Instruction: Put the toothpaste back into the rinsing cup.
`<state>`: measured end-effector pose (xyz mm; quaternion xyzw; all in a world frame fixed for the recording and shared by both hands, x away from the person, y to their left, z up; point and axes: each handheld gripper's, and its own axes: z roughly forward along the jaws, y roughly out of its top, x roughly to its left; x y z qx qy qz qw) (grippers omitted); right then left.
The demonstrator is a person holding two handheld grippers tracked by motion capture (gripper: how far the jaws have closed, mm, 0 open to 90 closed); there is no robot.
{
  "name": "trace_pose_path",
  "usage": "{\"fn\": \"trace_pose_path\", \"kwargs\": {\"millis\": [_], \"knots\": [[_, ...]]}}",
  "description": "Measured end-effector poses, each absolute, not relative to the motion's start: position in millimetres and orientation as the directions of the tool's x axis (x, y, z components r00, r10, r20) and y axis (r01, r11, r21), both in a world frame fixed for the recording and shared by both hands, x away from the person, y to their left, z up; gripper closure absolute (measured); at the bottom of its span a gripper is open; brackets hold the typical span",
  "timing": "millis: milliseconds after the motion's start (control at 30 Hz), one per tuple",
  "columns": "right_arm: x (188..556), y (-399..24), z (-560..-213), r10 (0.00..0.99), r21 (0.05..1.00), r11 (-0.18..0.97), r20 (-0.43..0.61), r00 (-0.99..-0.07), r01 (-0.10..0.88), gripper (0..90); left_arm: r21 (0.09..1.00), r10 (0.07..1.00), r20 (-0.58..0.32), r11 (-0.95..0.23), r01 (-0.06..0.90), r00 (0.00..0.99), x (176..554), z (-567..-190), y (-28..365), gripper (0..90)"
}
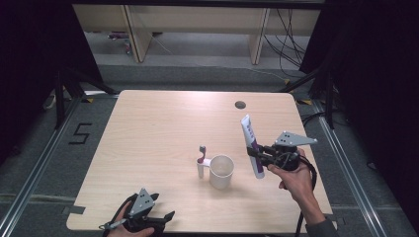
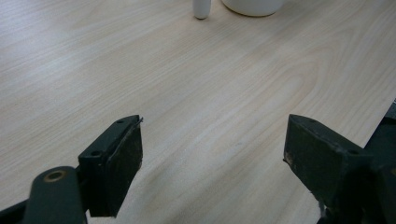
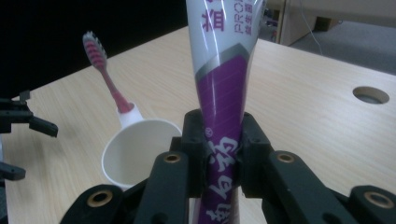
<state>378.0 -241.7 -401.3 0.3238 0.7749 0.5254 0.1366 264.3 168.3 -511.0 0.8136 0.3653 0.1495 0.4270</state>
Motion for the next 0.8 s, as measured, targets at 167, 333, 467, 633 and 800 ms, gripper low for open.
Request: {"fn": "trace_pose_path", "kwargs": {"millis": [167,333,467,633,800], "knots": [[383.3,-231.1,-391.9,0.633,0.923,0.205,0.129,-0.764,0.325,76.6,0.806,0.722,-0.077,-0.36,0.469,0.688,264.3,-511.7,167.3,19.1],[385.7,-219.8,-385.5,0.622,0.923,0.193,0.147,-0.769,0.333,76.6,0.803,0.719,-0.067,-0.372,0.464,0.692,264.1,-511.4,168.0,19.1],[388.9,-211.7,-384.2,0.613,0.928,0.196,0.135,-0.779,0.316,76.6,0.805,0.718,-0.064,-0.374,0.461,0.693,264.3,-511.3,167.9,19.1],[390.9,-202.9,-383.4,0.594,0.928,0.191,0.15,-0.79,0.319,76.6,0.805,0.72,-0.067,-0.369,0.464,0.69,264.2,-511.3,167.9,19.1],[393.0,-196.9,-381.2,0.592,0.933,0.191,0.139,-0.794,0.305,76.6,0.802,0.714,-0.056,-0.385,0.457,0.698,264.4,-511.1,168.2,19.1]]}}
